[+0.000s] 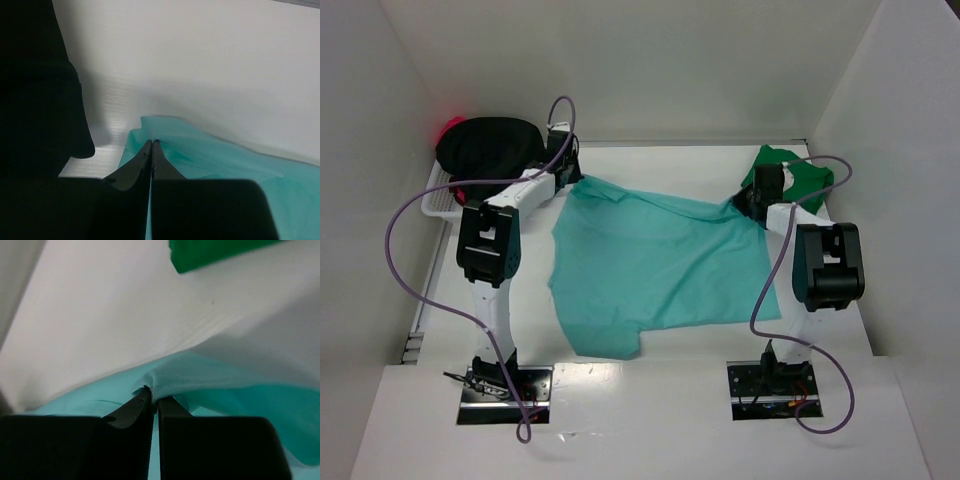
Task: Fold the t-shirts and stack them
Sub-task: Flatten out the tshirt
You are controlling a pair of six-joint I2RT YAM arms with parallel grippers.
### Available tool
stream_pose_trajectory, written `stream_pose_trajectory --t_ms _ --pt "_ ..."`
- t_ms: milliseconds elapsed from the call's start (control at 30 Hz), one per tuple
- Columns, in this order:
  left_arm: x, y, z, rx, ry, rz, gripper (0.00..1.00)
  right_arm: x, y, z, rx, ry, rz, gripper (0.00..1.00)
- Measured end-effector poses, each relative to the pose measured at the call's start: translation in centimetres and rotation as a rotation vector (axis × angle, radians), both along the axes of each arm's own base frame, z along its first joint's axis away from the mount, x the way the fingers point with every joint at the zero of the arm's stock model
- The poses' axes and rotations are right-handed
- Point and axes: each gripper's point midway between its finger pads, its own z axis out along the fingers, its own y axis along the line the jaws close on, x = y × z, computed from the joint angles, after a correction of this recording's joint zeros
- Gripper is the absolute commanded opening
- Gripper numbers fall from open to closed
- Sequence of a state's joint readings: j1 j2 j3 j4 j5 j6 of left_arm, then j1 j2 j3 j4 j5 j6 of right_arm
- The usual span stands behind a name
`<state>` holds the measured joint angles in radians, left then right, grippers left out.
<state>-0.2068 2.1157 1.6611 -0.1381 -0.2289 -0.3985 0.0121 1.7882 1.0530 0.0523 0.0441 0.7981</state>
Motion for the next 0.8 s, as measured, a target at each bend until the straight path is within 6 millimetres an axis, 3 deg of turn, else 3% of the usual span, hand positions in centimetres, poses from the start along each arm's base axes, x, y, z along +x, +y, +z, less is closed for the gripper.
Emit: stream_pose_trajectory --t_ms 167,467,667,800 --pt "0.4 0.0 -0.3 -0.016 0.001 -0.011 0.00 1.7 -1.1 2.3 -0.021 -0.057 -0.028 0.17" --pt "0.5 -0.6 -0.3 -0.036 0.000 -0.038 0.00 1.5 -4.3 2.2 0.008 -0.069 -0.029 0.34" --pt "0.4 -1.0 -0.3 -0.048 0.002 -0.053 0.00 3.1 -3.4 3.5 0.003 -0.103 0.079 0.40" --pt "0.4 -1.0 -0.3 -0.049 0.002 -0.054 0.00 2.8 -2.5 3.2 -0.055 -0.082 0.123 0.44"
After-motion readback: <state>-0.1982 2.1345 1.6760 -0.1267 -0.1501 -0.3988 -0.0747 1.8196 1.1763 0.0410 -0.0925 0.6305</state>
